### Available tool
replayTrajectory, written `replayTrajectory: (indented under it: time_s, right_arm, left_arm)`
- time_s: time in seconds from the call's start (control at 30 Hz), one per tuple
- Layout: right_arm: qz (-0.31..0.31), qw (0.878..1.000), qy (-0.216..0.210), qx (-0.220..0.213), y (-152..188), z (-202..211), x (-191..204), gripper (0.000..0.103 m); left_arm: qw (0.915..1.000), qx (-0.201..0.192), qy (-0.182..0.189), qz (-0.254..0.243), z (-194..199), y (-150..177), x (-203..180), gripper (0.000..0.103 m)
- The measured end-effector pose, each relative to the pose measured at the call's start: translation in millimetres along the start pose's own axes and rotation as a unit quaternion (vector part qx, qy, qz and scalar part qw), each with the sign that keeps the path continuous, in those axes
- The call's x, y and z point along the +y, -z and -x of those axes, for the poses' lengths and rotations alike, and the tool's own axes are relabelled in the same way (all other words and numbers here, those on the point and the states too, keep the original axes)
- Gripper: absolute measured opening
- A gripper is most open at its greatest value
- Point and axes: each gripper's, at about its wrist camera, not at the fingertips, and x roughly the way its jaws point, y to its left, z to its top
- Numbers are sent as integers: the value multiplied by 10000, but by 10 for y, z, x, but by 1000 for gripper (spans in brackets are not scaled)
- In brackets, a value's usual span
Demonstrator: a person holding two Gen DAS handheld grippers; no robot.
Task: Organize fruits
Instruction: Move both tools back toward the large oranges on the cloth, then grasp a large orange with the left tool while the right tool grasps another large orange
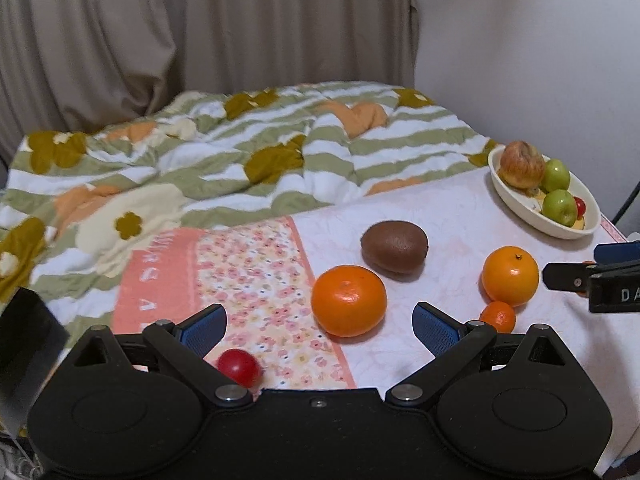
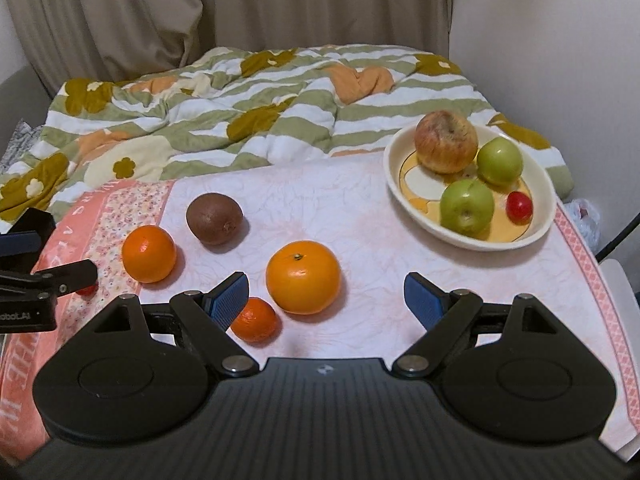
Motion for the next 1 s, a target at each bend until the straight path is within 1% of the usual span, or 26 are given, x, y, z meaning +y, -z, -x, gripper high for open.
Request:
replayTrajectory:
  time_s: [0.13,0.33,0.37,0.4,0.5,0.67,0.7,1.0]
  right_arm:
    - [-161,9997,92,131,-9,-156,28,100]
    - [-341,9989,132,283,-44,-358,17,100]
    - [-359,9988,128,311,-50,-390,17,100]
    - [-379,9986,112,338,-56,-417,17,100]
    - [-400,9983,78,409,-74,-490,31,99]
    - [-381,9980,17,506,-91,-590,57,99]
    - [-384,9979,5,523,-95,-608,56,99]
    - [-360,9974,-67,624,-131,-715,48,97]
  left_arm:
    - [9996,194,208,44,-233,-36,-3,101]
    - [9988,314,362,119,-501,-106,-22,97]
    - [9984,362,396,154,-545,-113,-18,95]
    - [9980,412,435,189,-584,-117,-11,91]
    - [9972,535,480,209,-684,-117,-14,87]
    - [9965,656,473,221,-776,-127,-28,71]
    - [9962,691,478,219,-791,-118,-32,66]
    - [9965,675,472,162,-791,-98,-47,64]
